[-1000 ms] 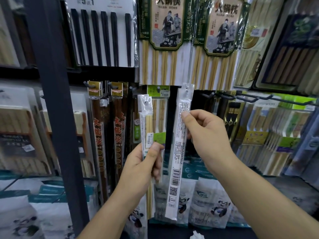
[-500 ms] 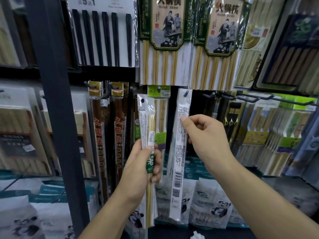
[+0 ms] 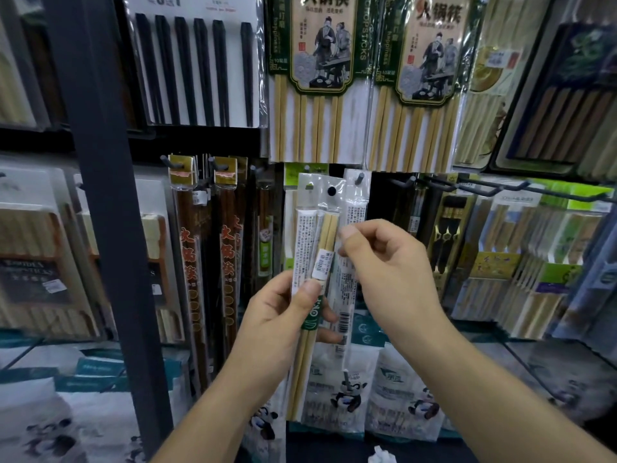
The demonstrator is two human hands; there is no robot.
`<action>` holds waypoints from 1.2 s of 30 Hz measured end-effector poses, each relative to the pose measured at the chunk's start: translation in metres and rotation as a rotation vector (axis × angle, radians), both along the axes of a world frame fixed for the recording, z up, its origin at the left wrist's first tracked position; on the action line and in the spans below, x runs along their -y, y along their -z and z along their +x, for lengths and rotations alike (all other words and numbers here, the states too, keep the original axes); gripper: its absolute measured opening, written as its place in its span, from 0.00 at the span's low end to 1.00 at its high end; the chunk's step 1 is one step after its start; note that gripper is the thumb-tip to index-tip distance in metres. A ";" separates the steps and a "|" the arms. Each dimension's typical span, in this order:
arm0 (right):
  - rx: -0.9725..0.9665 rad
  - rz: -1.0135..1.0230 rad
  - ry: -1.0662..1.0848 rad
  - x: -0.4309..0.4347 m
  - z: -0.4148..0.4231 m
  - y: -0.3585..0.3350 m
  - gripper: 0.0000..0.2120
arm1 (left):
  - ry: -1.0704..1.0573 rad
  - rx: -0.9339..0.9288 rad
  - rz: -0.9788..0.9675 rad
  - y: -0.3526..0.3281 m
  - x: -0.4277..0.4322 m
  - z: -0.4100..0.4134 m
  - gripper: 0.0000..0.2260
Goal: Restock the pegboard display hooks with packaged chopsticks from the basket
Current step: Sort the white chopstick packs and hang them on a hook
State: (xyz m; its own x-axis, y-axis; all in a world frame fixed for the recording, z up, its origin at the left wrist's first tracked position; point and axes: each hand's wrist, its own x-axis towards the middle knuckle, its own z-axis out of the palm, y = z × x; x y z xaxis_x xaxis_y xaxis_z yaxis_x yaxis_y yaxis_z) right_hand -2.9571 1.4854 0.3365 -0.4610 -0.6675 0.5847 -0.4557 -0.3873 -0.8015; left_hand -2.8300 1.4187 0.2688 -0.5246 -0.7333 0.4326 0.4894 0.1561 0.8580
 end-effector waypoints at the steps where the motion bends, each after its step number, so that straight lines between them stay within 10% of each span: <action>1: -0.004 0.015 -0.043 -0.001 0.004 -0.001 0.09 | 0.006 -0.001 -0.002 0.000 -0.001 0.000 0.13; 36: 0.074 0.019 0.119 0.012 -0.017 -0.011 0.10 | -0.111 0.142 -0.042 0.002 0.003 0.002 0.12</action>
State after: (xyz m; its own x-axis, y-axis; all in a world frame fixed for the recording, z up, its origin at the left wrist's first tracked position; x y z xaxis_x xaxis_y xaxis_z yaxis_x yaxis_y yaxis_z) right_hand -2.9746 1.4730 0.3475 -0.5787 -0.6164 0.5340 -0.4368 -0.3187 -0.8412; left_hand -2.8280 1.4158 0.2665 -0.4989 -0.7733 0.3913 0.3418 0.2393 0.9088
